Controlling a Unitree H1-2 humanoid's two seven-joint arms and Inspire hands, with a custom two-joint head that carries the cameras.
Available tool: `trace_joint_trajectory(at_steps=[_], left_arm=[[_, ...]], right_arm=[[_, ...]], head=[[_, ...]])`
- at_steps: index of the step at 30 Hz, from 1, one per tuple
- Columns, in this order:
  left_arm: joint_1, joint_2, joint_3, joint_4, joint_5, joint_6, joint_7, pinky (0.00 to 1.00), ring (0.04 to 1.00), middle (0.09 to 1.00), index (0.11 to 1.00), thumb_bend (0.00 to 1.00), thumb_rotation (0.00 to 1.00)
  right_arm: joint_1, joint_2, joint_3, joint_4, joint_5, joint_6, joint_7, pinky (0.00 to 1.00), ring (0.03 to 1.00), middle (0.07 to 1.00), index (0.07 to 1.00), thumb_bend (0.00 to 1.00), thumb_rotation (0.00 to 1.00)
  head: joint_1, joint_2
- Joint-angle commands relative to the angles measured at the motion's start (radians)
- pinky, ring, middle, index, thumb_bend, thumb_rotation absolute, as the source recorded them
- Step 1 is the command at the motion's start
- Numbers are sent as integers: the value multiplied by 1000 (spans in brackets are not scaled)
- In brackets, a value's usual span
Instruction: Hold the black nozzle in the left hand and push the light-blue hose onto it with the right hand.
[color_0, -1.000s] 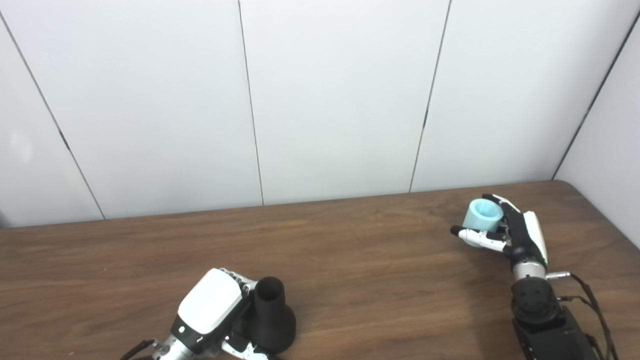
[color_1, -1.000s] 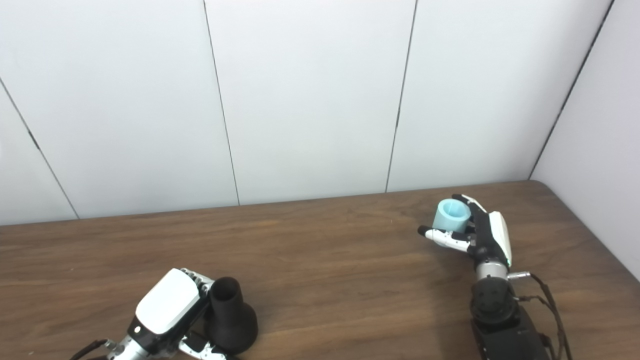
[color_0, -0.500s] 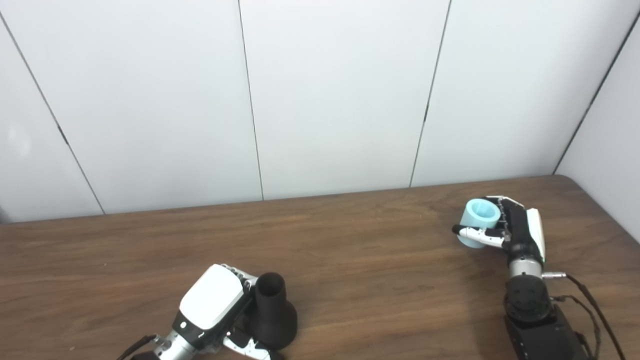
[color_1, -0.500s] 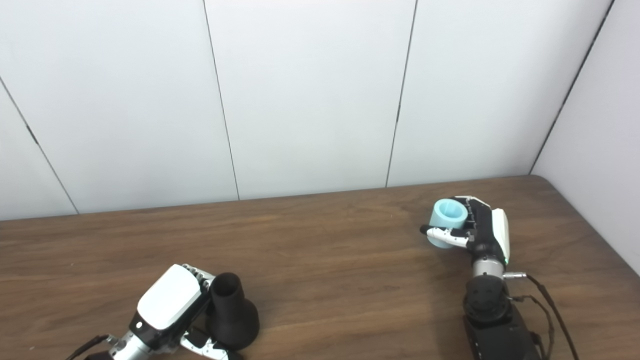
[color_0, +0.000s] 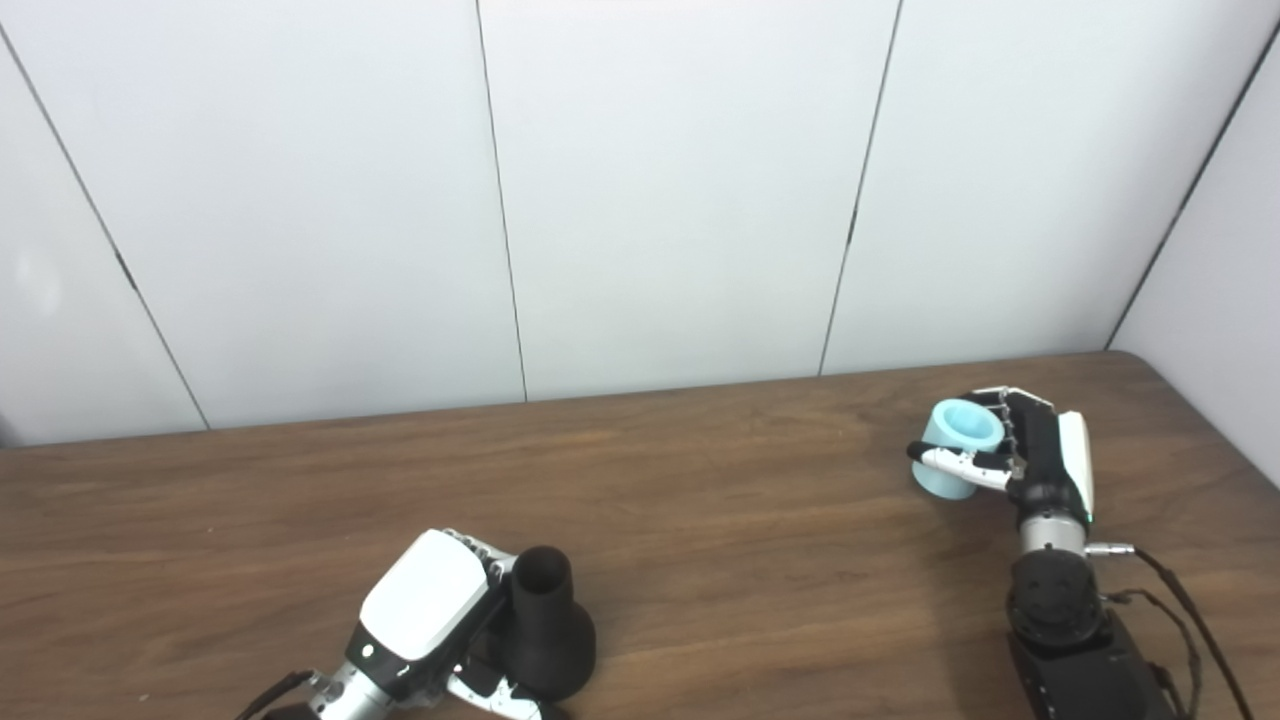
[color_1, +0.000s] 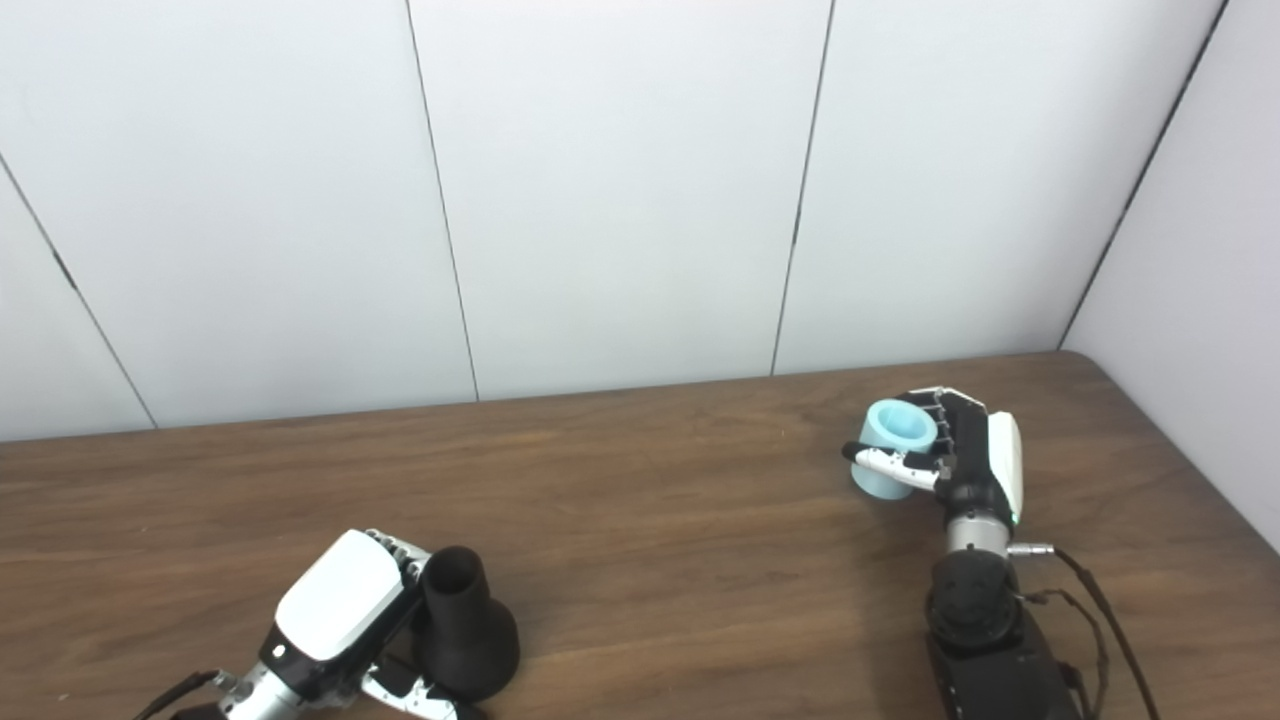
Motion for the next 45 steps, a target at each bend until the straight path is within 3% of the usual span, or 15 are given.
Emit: trace_joint_trajectory(at_steps=[1, 15, 31, 42, 45], left_arm=[[100, -48, -52, 51, 22, -7, -4, 78, 127, 196, 482, 520, 40], [101, -51, -54, 49, 17, -10, -14, 84, 134, 213, 483, 519, 39], [100, -61, -60, 49, 21, 3, -46, 80, 129, 200, 482, 519, 39], [93, -84, -69, 79, 41, 12, -25, 79, 129, 202, 482, 520, 40], [88, -88, -74, 86, 50, 13, -21, 75, 126, 198, 482, 520, 40]], right_arm=[[-19, -31, 5, -47, -20, -54, -10, 406, 451, 474, 501, 527, 0], [21, -45, 63, -186, -48, -75, 76, 370, 423, 467, 517, 523, 0], [77, -5, 132, -444, -74, 9, 232, 376, 414, 461, 525, 522, 0], [85, 62, 207, -674, -75, 96, 360, 343, 411, 467, 513, 522, 0], [79, 79, 231, -710, -81, 99, 387, 290, 360, 461, 520, 521, 0]], head=[[4, 0], [15, 5], [46, 15], [98, 19], [105, 19]])
